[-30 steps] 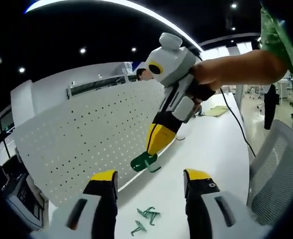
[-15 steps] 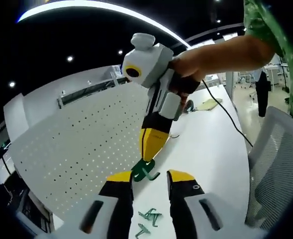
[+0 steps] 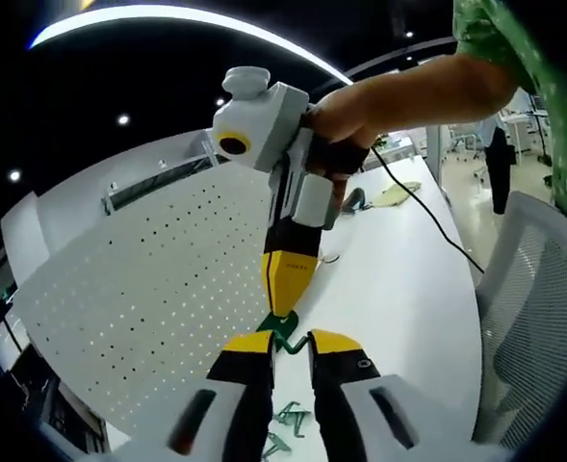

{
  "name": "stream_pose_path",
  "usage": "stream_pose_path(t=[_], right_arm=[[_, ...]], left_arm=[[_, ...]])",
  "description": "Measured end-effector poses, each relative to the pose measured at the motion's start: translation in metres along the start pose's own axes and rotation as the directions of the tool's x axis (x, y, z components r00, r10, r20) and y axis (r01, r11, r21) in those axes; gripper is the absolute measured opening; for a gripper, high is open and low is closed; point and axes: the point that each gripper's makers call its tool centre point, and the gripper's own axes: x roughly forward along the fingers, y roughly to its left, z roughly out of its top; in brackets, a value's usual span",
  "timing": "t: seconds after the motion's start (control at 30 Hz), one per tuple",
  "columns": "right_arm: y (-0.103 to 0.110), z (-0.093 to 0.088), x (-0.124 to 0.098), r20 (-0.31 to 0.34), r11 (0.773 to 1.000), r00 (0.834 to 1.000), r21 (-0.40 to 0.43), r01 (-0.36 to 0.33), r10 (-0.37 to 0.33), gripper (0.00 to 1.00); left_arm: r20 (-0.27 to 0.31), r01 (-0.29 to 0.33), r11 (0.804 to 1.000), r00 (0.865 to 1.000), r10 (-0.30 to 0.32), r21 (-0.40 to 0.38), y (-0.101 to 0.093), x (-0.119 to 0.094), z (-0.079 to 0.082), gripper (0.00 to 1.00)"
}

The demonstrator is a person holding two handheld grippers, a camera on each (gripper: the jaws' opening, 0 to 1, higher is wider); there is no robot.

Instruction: Insert the hook assembly into the mounting plate slot until the hook locks in place.

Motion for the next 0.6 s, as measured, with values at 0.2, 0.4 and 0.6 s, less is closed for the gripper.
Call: stream_pose_path(t=[0.2, 0.4, 0.6], right_arm=[[0.001, -0.002, 0.0, -0.014, 1.0, 1.0, 0.014, -0.007, 0.007, 0.0], [0.002, -0.002, 0.0, -0.017, 0.999, 1.0, 0.03, -0.012, 0.013, 0.0], [0.002, -0.002, 0.002, -0.009, 0.999, 1.0, 0.044, -0.01, 0.011, 0.0]], left_arm=[[0.01, 0.014, 1.0, 1.0, -0.014, 0.0, -0.005, 0.0, 0.002, 0.09], [0.02, 0.03, 0.999, 0.999, -0.03, -0.019, -0.01, 0.001, 0.004, 0.04], [0.022, 0.028, 0.997, 0.999, -0.027, -0.066, -0.01, 0.001, 0.004, 0.02]])
